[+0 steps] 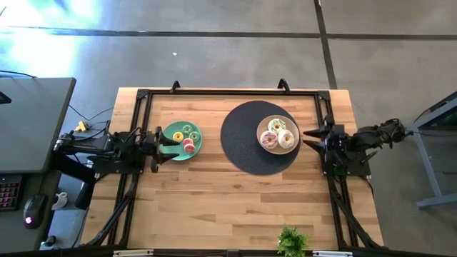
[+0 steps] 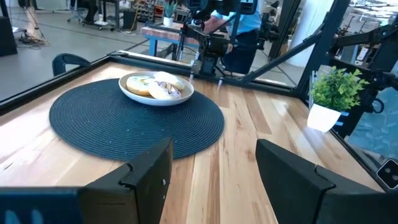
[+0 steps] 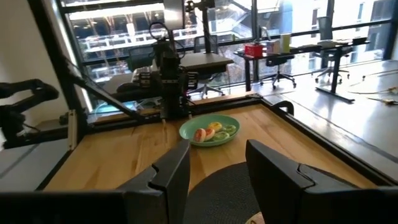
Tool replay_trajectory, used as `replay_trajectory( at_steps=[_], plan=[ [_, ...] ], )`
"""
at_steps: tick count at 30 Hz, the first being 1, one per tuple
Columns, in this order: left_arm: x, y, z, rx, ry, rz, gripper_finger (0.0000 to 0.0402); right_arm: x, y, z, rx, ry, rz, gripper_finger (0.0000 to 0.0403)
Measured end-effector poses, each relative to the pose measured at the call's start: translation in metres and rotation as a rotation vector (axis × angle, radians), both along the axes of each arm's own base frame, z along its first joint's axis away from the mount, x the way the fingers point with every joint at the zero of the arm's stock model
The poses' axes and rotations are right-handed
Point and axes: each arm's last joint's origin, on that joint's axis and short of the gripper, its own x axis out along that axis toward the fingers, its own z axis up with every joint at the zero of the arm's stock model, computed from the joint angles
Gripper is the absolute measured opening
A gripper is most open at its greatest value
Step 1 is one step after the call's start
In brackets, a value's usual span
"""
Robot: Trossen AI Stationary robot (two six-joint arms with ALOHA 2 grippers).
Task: Pick & Place donuts
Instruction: Return to Home Position
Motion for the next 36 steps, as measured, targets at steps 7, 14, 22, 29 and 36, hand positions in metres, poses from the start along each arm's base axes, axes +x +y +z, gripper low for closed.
replay_trajectory(
  at_steps=[7,14,22,29,36],
  plan=[
    [0.0,0.0,0.0,0.002,0.0,0.0,0.0227,0.012,0.011,-0.011,-0.073,-0.088,0.176,0.0152],
    [0.0,0.0,0.0,0.003,0.001,0.002,0.0227,0.026,0.021,-0.041,-0.134,-0.159,0.293,0.0151],
    [0.0,0.0,0.0,0.004,0.002,0.005,0.0227,0.033,0.024,-0.062,-0.134,-0.174,0.328,0.0152],
    [0.0,0.001,0.0,0.004,0.003,0.025,0.0227,0.034,0.025,-0.067,-0.155,-0.179,0.335,0.0151],
    [0.0,0.001,-0.003,0.009,0.027,0.029,0.0227,0.034,0.026,-0.07,-0.192,-0.143,0.344,0.0152]
  ],
)
